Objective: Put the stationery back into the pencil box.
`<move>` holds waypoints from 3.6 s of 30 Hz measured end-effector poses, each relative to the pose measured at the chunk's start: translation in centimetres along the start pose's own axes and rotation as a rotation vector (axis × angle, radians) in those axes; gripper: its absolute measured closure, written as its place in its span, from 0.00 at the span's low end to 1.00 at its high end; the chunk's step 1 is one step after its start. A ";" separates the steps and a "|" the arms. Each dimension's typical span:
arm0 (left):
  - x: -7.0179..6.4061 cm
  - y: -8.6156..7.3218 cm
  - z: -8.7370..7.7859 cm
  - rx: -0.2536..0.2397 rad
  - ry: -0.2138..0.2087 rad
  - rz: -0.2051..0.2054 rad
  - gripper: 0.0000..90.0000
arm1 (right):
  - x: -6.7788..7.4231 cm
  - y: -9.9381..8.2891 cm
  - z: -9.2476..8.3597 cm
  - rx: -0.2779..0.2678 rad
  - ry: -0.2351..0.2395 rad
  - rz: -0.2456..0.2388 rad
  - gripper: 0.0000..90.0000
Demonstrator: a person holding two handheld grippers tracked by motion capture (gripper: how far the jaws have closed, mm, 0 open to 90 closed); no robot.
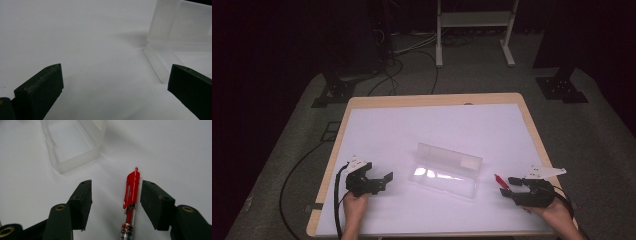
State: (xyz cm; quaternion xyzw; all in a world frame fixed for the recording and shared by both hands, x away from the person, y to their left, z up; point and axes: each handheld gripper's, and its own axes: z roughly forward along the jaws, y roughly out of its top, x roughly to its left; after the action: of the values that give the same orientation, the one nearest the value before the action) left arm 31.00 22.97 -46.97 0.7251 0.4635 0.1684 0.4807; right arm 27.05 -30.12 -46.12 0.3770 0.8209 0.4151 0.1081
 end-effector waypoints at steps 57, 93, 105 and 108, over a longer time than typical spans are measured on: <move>0.0 0.0 0.0 0.002 0.002 -0.009 0.00 | 0.4 -1.2 -1.4 0.015 -0.048 0.007 0.88; 0.0 0.0 0.0 0.002 0.001 -0.008 0.00 | 5.0 3.1 -0.8 -0.005 0.111 -0.131 0.88; 0.0 0.0 0.0 0.001 0.001 -0.010 0.00 | 5.8 4.6 0.7 0.004 0.144 -0.163 0.88; 0.0 0.0 0.0 0.001 0.000 -0.009 0.00 | 5.9 4.8 1.1 0.007 0.151 -0.172 0.88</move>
State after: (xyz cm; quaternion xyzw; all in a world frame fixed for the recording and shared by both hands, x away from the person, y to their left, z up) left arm 31.04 22.99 -47.00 0.7232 0.4670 0.1661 0.4810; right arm 26.02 -23.48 -42.30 0.2731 0.8575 0.4287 0.0798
